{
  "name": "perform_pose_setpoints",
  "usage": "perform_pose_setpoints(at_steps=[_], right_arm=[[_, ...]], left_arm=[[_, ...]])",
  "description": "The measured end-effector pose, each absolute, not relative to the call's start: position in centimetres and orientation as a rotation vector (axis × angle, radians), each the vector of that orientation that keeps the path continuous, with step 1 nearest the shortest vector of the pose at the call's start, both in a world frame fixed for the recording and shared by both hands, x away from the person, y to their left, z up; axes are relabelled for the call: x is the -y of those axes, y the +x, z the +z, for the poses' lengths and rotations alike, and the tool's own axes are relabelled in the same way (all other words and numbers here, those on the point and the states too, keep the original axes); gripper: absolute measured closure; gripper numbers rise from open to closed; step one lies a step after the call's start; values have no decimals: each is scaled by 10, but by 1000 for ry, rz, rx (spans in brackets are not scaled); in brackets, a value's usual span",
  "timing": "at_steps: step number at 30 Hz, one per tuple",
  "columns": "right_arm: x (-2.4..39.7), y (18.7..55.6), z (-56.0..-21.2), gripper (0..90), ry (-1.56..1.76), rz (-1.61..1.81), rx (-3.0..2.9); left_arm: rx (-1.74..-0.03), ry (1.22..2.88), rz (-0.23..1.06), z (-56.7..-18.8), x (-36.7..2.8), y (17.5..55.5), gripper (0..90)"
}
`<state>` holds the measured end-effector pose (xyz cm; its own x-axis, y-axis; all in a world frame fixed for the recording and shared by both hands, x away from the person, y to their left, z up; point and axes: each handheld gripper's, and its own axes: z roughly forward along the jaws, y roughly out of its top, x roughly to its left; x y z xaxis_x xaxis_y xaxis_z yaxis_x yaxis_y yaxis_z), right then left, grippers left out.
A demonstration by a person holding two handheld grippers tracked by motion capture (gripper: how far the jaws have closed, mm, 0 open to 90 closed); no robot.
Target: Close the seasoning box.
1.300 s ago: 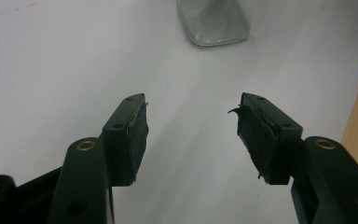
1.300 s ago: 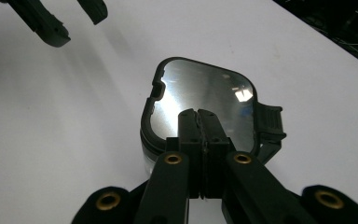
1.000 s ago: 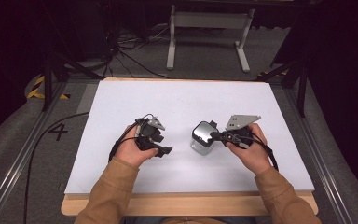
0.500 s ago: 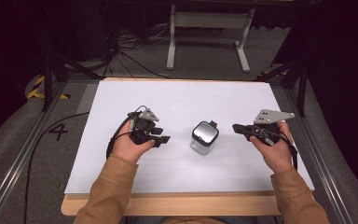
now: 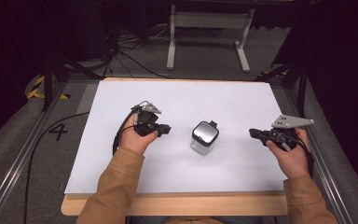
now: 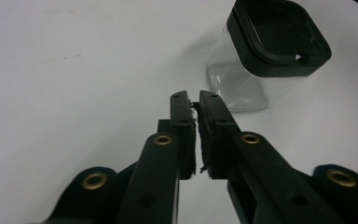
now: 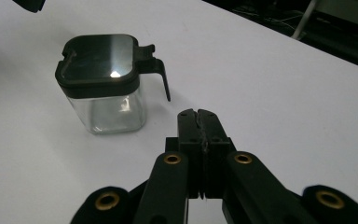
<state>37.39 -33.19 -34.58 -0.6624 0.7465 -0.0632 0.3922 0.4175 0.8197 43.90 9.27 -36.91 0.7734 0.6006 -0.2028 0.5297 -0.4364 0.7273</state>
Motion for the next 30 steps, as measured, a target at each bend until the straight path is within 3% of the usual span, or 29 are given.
perform_pose_setpoints(at_steps=[19, 22, 30], right_arm=[[343, 358, -376, 896, 1076, 1054, -2308], [344, 356, -378, 895, 1079, 1049, -2313], [341, 357, -384, 895, 1082, 1040, -2331]], left_arm=[[-724, 2218, 48, -389, -40, 465, 896], [-720, 2202, -9, -397, -29, 466, 896], [-690, 2267, 8, -406, -17, 464, 897]])
